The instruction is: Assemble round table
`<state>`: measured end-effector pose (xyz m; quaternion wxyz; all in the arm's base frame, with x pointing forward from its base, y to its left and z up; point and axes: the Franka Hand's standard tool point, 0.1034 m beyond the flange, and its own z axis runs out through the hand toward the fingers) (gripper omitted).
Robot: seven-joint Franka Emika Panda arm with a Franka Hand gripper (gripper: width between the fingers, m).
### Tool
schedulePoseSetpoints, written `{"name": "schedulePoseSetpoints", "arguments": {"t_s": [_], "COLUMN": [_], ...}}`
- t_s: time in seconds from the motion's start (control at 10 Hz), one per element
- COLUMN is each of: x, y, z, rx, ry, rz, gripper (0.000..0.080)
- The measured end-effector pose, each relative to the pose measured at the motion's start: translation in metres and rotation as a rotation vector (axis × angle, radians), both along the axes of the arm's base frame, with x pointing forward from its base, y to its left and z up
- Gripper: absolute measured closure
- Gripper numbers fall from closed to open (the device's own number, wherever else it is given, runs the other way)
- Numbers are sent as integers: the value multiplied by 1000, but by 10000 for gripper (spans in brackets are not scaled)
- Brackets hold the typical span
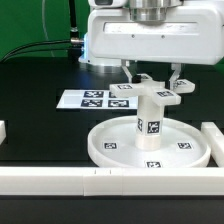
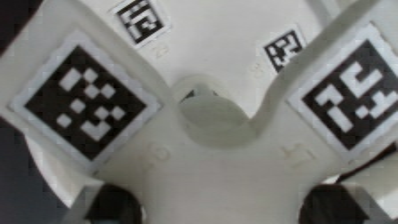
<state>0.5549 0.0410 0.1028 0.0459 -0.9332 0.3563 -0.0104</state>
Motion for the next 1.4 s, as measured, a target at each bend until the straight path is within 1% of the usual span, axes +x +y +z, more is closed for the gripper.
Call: {"name": "schedulePoseSetpoints", "arguments": {"t_s": [0.2,0.4,0.5,0.6,0.7,0.9,1.2,1.4], "x": [0,1,1,1,2,2,2,3], "y": [-2,-2,-2,-3,-4,-4,-5,-4], "z": [-1,-1,-1,-1,-1,-1,0,0], "rx": [42,55,63,76,98,114,131,133], "ry": [6,21,35,48,55,72,105,102], "rz": [-193,-354,-475,-589,-716,-868,-1005,-1001], "gripper": [358,358,358,358,358,358,358,358]}}
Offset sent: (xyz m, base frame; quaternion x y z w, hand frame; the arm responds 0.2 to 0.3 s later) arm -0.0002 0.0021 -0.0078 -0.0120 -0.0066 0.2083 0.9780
